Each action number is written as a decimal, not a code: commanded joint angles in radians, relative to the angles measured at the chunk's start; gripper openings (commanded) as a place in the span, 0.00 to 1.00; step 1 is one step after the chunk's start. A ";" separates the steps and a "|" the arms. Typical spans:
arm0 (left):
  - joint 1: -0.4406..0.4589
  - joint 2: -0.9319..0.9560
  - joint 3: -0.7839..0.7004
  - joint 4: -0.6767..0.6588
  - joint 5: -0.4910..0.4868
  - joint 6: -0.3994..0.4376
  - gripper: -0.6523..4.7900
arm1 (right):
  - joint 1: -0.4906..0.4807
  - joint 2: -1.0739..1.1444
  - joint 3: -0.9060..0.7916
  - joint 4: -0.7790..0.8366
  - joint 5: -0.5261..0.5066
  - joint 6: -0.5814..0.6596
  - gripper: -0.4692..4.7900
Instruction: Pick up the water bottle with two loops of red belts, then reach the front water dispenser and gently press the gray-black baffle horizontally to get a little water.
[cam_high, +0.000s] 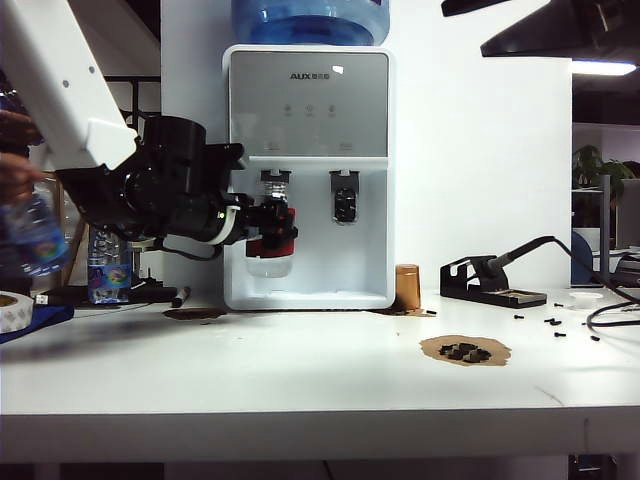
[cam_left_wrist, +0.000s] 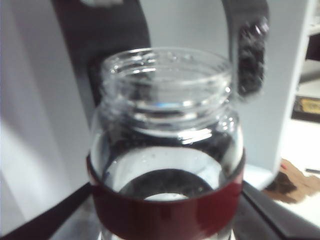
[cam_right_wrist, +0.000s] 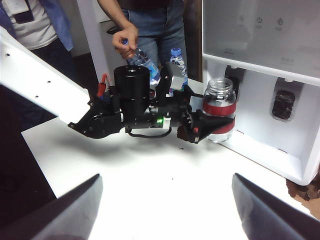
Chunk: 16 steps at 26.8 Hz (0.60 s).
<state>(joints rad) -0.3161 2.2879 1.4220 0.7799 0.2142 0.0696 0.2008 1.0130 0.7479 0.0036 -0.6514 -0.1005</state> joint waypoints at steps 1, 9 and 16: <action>0.002 0.027 0.049 -0.012 -0.015 0.001 0.11 | -0.001 -0.002 0.008 0.015 -0.003 0.002 0.88; 0.003 0.050 0.082 -0.034 -0.021 0.001 0.11 | 0.000 -0.002 0.008 0.015 -0.003 0.002 0.88; 0.008 0.060 0.121 -0.035 -0.037 0.001 0.11 | -0.001 -0.002 0.009 0.015 -0.003 0.002 0.88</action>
<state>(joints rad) -0.3130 2.3501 1.5196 0.7055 0.1932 0.0700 0.2008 1.0126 0.7479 0.0036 -0.6514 -0.1005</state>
